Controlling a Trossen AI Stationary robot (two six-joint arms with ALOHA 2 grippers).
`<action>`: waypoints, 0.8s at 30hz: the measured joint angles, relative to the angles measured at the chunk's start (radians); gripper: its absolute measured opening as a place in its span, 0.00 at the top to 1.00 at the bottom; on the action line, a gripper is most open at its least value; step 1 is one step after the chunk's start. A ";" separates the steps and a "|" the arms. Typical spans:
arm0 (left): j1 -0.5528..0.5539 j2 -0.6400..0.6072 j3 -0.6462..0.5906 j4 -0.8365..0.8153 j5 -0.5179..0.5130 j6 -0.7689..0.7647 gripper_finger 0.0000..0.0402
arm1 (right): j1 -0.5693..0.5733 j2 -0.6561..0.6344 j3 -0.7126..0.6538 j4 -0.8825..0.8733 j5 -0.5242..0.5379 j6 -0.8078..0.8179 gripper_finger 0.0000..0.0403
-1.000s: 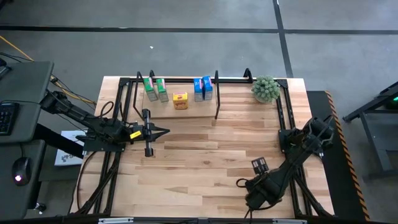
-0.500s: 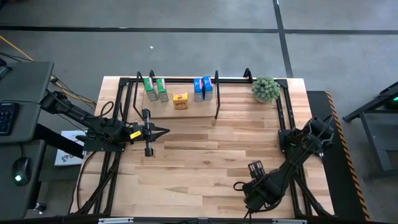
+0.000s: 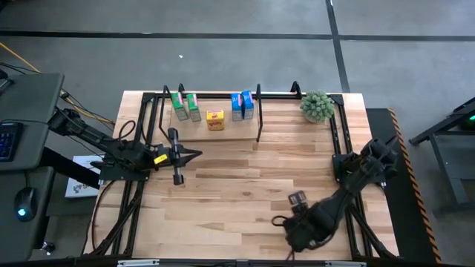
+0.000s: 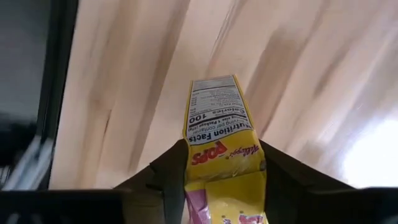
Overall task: Stack cereal on shelf
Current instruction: Put the yellow cereal box on the shelf aligned with the yellow cereal box
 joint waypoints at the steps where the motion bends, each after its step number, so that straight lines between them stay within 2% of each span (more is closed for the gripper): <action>1: 0.000 0.000 0.000 0.011 0.000 0.000 0.99 | -0.015 0.000 0.024 0.019 0.033 -0.020 0.61; 7: -0.005 -0.018 0.001 0.017 0.002 0.000 0.99 | -0.143 0.000 0.153 0.264 0.248 -0.244 0.58; 11: -0.060 -0.069 0.001 0.003 -0.029 0.024 0.99 | -0.268 0.000 0.206 0.375 0.325 -0.332 0.58; 14: -0.144 -0.122 0.001 -0.027 -0.130 0.066 1.00 | -0.360 0.001 0.244 0.427 0.311 -0.387 0.58; 18: -0.248 -0.164 0.001 -0.047 -0.353 0.116 1.00 | -0.447 0.051 0.356 0.433 0.336 -0.478 0.57; 21: -0.299 -0.169 0.001 -0.047 -0.481 0.123 1.00 | -0.502 0.133 0.488 0.369 0.365 -0.490 0.57; 24: -0.322 -0.169 0.001 -0.049 -0.544 0.124 1.00 | -0.565 0.235 0.626 0.229 0.360 -0.462 0.57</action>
